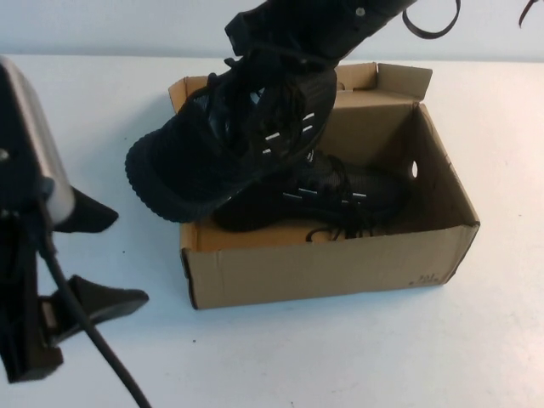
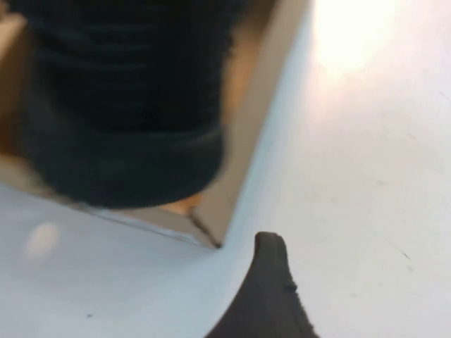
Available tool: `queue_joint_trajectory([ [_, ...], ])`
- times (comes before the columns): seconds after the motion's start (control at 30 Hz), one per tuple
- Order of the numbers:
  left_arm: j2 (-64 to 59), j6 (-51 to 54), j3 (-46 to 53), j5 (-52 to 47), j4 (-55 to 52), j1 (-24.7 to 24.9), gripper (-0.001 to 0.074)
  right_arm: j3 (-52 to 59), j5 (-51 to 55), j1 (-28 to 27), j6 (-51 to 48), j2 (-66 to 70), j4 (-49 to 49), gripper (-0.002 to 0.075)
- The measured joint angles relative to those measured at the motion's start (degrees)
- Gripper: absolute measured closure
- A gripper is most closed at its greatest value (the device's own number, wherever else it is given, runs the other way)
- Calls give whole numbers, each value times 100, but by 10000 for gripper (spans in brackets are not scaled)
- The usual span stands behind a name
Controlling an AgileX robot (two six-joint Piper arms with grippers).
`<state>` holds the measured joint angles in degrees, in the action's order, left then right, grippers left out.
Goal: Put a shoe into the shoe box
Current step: Hand over the shoe
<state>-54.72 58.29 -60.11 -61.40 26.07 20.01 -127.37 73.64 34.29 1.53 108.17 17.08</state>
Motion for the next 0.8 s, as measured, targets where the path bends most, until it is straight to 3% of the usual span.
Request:
queue_joint_trajectory([
  [0.13, -144, -619, 0, 255, -762, 851, 223, 0, 10, -9, 0, 27, -11, 701],
  [0.33, -157, -1630, 0, 1880, -1661, 1585, 226, 0, 10, -9, 0, 27, 0, 701],
  [0.5, -246, -1739, 0, 2480, -1766, 1656, 218, 0, 10, -13, 0, 27, -10, 701],
  [0.8, -1038, -1889, -8, 2693, -1791, 1693, 158, 0, 10, -89, 0, 101, 281, 701],
])
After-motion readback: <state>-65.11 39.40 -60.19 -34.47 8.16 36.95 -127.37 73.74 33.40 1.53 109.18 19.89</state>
